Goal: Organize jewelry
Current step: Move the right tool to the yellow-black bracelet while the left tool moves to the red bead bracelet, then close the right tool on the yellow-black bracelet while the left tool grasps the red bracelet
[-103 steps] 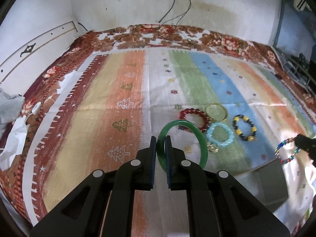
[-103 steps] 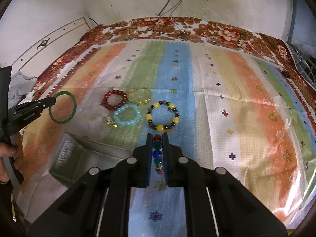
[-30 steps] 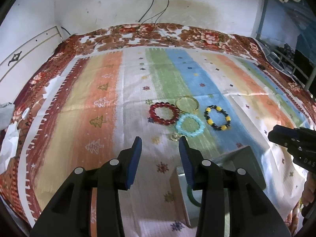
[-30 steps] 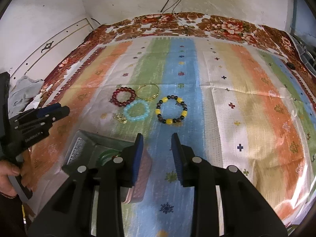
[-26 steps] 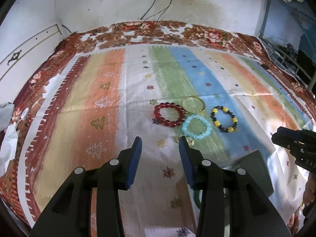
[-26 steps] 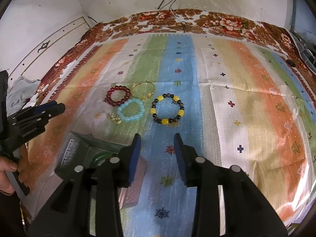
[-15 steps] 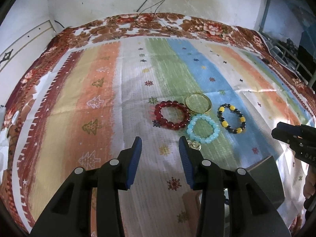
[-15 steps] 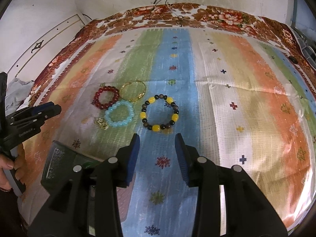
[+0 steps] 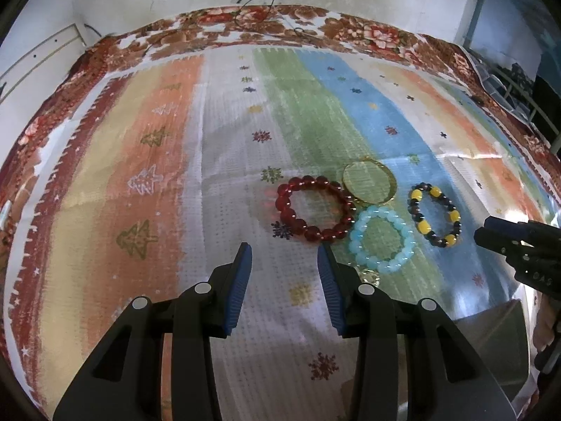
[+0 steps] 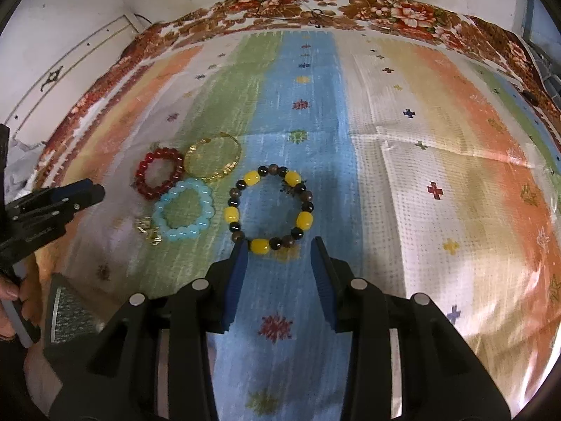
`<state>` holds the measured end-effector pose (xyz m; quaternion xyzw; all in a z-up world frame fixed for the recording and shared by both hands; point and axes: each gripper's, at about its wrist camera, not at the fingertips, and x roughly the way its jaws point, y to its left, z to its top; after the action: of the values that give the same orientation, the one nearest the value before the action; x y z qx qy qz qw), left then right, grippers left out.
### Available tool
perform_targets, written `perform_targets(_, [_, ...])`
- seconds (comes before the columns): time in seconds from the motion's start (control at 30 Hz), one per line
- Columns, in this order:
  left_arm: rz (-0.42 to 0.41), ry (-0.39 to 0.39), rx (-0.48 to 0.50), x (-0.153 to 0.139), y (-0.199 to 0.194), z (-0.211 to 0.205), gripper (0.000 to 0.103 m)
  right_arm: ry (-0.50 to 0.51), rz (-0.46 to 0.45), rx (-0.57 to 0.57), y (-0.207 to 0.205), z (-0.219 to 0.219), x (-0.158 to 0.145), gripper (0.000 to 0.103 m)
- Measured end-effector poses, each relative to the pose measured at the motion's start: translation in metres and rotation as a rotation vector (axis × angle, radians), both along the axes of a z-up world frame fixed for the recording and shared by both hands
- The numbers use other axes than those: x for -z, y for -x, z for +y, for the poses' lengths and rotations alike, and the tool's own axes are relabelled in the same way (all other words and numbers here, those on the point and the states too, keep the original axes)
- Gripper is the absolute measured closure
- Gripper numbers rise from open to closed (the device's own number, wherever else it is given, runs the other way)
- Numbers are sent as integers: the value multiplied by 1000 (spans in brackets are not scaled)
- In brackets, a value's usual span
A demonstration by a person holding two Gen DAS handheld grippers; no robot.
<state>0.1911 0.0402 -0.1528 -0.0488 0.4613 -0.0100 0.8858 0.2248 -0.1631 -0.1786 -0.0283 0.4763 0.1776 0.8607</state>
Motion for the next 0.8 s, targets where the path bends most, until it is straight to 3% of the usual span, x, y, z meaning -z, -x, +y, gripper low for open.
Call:
perform_targets(0.53, [29,-2,35,15,-42,-3,64,21,21,18,-31,4,27,63])
perform_targets(0.73, [72,10,35,31,-58,-7,64,29,16,6,-38,7,33,54])
perform_targets(0.8, [76,-26,53,34,-57,-12,64,20,14,4,-39,9,35,50])
